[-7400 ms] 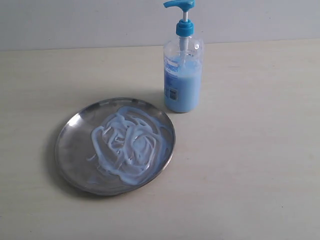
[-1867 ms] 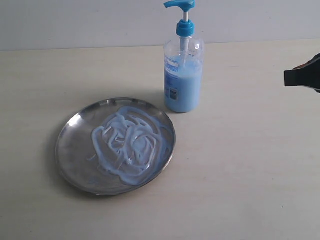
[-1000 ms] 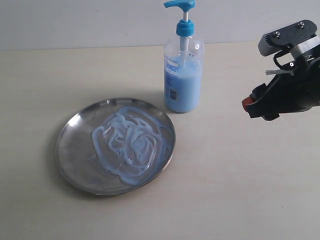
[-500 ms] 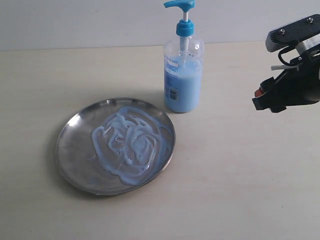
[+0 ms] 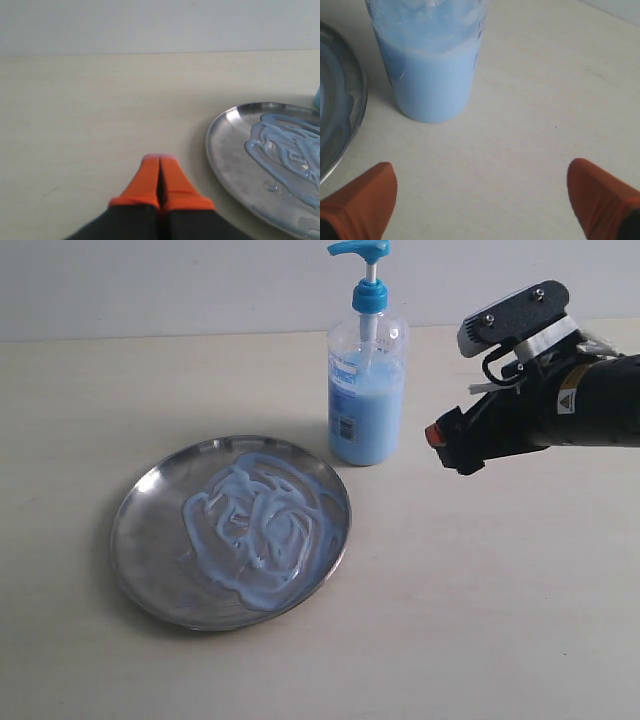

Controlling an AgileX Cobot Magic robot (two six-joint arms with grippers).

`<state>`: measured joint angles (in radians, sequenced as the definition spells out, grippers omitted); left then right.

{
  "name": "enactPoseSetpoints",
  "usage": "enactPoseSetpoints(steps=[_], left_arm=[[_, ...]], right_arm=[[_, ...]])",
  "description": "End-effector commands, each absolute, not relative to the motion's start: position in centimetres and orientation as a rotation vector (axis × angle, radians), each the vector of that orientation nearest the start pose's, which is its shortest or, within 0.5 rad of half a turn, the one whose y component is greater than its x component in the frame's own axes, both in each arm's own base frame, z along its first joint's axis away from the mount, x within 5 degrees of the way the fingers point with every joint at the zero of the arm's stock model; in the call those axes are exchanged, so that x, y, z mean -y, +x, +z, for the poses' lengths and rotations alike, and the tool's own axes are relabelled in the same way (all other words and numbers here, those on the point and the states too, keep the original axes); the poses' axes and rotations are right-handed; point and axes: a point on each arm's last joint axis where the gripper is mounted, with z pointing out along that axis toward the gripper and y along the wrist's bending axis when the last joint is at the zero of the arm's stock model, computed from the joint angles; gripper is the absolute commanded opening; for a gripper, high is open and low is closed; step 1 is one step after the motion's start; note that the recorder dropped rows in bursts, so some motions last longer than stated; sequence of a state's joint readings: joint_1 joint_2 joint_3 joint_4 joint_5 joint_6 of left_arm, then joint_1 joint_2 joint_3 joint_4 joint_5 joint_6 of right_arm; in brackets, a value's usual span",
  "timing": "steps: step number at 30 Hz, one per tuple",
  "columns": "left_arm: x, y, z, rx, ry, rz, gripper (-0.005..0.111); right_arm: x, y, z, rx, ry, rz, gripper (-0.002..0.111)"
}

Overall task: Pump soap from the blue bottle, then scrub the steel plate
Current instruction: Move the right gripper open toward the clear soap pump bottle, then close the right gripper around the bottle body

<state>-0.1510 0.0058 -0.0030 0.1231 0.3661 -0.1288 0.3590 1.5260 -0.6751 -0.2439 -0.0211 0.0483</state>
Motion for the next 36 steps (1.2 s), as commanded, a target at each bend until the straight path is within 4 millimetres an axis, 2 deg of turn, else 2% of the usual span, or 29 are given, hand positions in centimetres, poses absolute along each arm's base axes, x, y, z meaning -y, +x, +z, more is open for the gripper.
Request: enactPoseSetpoints(steps=[1, 9, 20, 26, 30, 34, 36], left_arm=[[0.4, 5.3, 18.2, -1.833, 0.099, -0.069, 0.000], [0.4, 5.3, 18.2, -1.833, 0.099, -0.069, 0.000], [0.4, 5.3, 18.2, -1.833, 0.099, -0.069, 0.000], [0.4, 5.3, 18.2, -1.831, 0.099, -0.070, 0.000], [0.4, 5.3, 18.2, -1.831, 0.099, -0.070, 0.000], [0.4, 5.3, 18.2, -1.831, 0.099, -0.070, 0.000], [0.4, 5.3, 18.2, -1.831, 0.099, -0.070, 0.000]], right_arm=[[-10.7, 27.5, 18.2, -2.152, -0.617, 0.139, 0.089], [-11.4, 28.0, 17.0, -2.054, -0.604, 0.199, 0.089], [-12.2, 29.1, 14.0, -2.027, -0.562, 0.280, 0.092], [-12.6, 29.7, 13.6, -1.956, -0.542, 0.321, 0.104], [-13.0, 30.4, 13.2, -1.971, -0.515, 0.350, 0.105], [-13.8, 31.0, 13.0, -1.933, -0.621, 0.367, 0.105], [-13.7, 31.5, 12.9, -1.951, -0.562, 0.367, 0.105]])
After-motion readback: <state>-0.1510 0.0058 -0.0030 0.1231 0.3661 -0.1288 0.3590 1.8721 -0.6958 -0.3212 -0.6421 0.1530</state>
